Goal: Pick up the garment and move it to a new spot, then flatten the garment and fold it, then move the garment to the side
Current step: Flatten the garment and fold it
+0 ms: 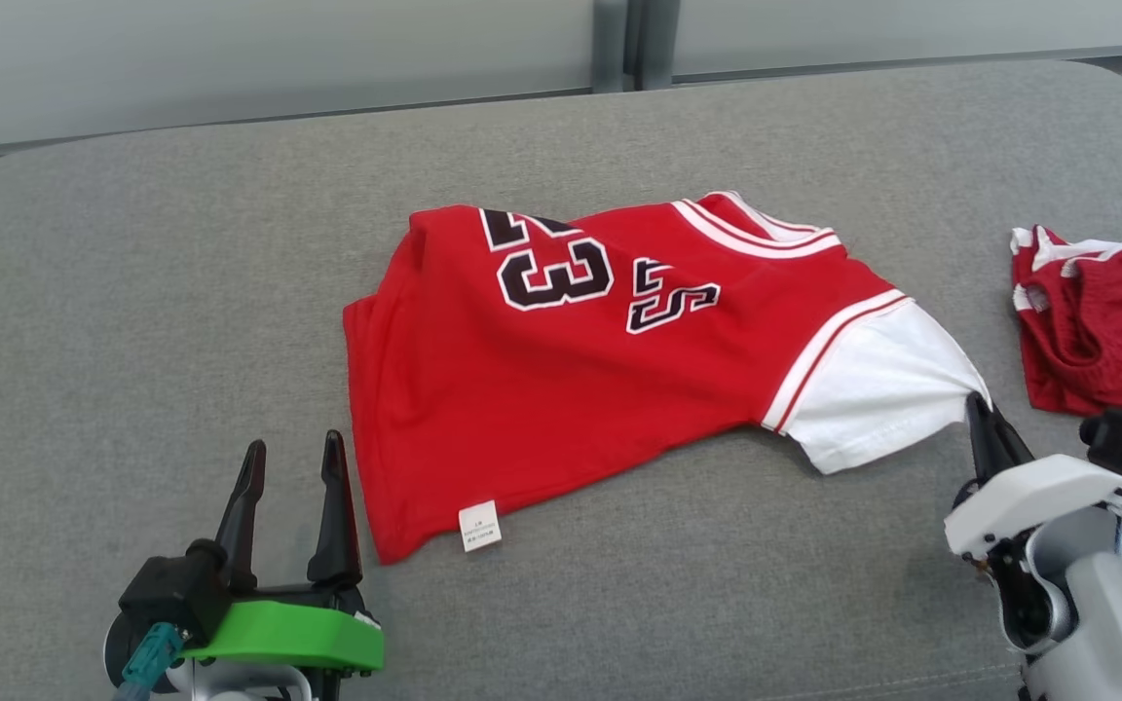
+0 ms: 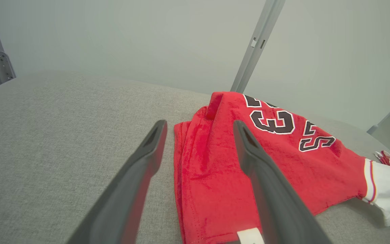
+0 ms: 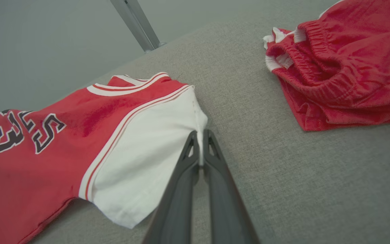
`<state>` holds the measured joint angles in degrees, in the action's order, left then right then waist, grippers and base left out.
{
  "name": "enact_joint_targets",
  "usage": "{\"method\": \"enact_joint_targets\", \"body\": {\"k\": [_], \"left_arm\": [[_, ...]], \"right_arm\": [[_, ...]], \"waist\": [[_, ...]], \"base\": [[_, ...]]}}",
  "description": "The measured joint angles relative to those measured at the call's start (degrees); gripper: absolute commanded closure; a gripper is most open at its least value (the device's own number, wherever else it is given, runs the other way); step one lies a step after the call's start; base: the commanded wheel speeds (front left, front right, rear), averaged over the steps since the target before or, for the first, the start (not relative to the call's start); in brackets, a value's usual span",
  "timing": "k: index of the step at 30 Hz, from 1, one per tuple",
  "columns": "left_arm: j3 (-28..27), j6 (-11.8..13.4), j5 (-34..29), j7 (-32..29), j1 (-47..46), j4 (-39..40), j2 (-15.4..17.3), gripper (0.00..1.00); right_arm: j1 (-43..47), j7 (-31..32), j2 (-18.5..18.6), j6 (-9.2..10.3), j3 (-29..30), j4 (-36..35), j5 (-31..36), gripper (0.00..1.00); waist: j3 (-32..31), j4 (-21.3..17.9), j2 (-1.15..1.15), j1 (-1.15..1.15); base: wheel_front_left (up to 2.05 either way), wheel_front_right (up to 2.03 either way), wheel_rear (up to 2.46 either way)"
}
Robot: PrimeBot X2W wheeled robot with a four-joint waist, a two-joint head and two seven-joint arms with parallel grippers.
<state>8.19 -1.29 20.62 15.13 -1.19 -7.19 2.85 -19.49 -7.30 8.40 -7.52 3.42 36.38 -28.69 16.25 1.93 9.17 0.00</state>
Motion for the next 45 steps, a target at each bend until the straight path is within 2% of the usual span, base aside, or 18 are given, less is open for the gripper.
{"method": "enact_joint_targets", "body": {"k": [6, 12, 21, 28, 36, 45], "left_arm": [[-0.22, 0.12, 0.05, 0.00, -0.03, 0.09, 0.00, 0.00], [0.12, -0.30, 0.32, -0.01, -0.14, -0.73, 0.01, 0.00], [1.22, -0.82, 1.23, -1.16, 0.26, -2.60, 0.01, 0.00], [3.13, -1.22, 3.04, -7.57, 3.11, -4.50, 0.08, 0.00], [6.66, -0.66, 11.02, -17.59, 5.11, -6.01, 0.05, 0.00], [12.58, 2.18, 23.57, -20.43, 1.77, -10.87, -0.01, 0.00]], "right_arm": [[9.78, 7.84, 1.10, 0.00, 3.68, -15.79, -0.27, 1.00], [15.86, 12.49, -1.67, 0.00, 10.46, -23.24, 2.52, 1.00], [17.02, 12.36, -3.96, 0.00, 13.02, -23.38, 3.85, 1.00], [17.26, 12.18, -4.69, 0.00, 13.74, -23.60, 4.80, 1.00], [17.65, 11.69, -5.19, 0.00, 13.38, -23.52, 4.80, 1.00], [16.85, 11.24, -5.41, 0.00, 12.29, -23.26, 4.80, 1.00]], "waist": [[0.13, -3.15, 0.00, 0.00], [0.53, -4.47, 0.00, 0.00], [0.36, -3.02, 0.00, 0.00], [-0.61, -1.67, 0.00, 0.00], [-1.72, -0.87, 0.00, 0.00], [-1.38, -2.34, 0.00, 0.00]], "base": [[0.00, 0.00, 0.00], [0.00, 0.00, 0.00], [0.00, 0.00, 0.00], [0.00, 0.00, 0.00], [0.00, 0.00, 0.00], [0.00, 0.00, 0.00]]}}
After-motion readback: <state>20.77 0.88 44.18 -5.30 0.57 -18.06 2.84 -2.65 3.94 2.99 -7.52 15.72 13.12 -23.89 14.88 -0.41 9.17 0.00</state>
